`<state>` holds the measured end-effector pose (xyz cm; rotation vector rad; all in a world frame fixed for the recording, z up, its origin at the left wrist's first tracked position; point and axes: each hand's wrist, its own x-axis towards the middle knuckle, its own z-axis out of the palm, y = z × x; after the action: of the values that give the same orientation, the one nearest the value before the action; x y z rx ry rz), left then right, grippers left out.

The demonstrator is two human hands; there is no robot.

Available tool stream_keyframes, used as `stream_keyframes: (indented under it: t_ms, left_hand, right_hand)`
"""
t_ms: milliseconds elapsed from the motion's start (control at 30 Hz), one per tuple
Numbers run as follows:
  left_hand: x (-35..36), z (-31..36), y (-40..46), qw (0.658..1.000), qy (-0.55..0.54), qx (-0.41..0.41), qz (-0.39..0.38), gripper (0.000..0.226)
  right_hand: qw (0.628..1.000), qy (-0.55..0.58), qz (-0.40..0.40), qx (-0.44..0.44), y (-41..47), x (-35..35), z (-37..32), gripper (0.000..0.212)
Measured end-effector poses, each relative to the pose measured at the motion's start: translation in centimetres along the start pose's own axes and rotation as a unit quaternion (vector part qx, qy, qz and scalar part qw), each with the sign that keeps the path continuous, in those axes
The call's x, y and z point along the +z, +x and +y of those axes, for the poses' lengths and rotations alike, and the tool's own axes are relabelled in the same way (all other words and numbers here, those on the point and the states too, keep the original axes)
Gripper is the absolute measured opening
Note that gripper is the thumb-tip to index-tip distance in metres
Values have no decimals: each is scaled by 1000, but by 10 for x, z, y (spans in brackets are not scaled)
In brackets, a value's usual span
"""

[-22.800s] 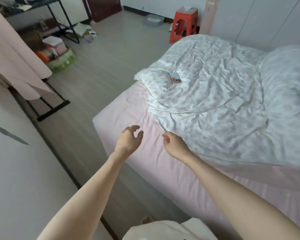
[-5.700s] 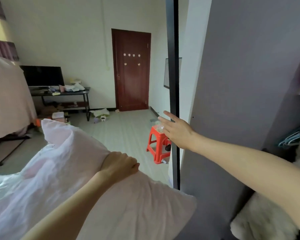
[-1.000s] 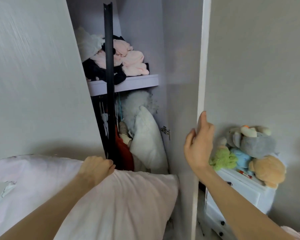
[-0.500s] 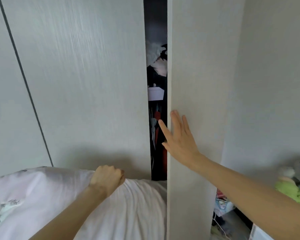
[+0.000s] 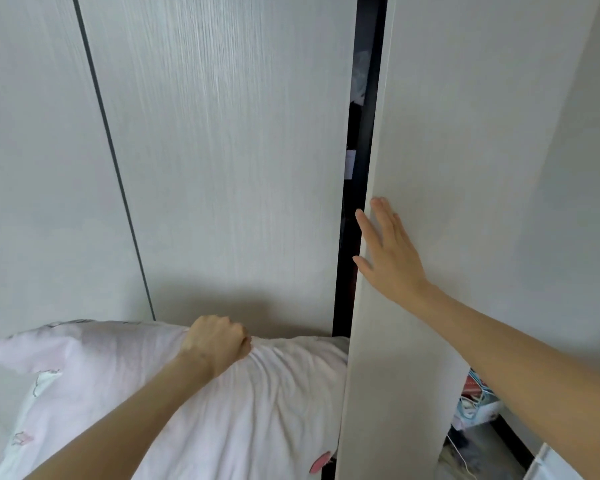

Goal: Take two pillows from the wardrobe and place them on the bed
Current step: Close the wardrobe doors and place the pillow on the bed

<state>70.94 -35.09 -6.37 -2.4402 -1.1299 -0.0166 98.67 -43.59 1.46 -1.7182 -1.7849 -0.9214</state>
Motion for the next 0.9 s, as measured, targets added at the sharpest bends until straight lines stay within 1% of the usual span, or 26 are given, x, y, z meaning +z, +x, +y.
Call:
stream_keyframes:
  t_ms: [133, 267, 367, 467, 600, 733, 833, 900]
  left_hand:
    - [-1, -12, -21, 999, -26, -3, -44, 31]
    - [-12, -28, -52, 997, -45, -27, -55, 28]
    - [-21, -42, -76, 996, -46, -46, -62, 27]
    - [-30, -44, -88, 996, -17, -57, -65, 25]
    - [-39, -23, -86, 996, 26, -18, -78, 24]
    - [-41, -19, -93, 995, 45, -6, -91, 25]
    - [-45, -24, -96, 995, 49, -9, -85, 25]
    - [-48, -26, -95, 996, 46, -9, -75, 24]
  right_hand:
    - [1000, 4, 15, 3, 5, 1, 0, 74]
    - [1000, 6, 4, 17, -1, 5, 3, 76]
    - [998, 12, -35, 41, -8, 16, -5, 77]
    - [995, 17, -68, 73, -6, 22, -9, 78]
    - [987, 16, -111, 117, 10, 20, -2, 79]
    - [974, 63, -159, 147, 32, 18, -12, 77]
    - [968, 83, -176, 160, 40, 22, -24, 77]
    - [967, 96, -167, 167, 41, 24, -28, 77]
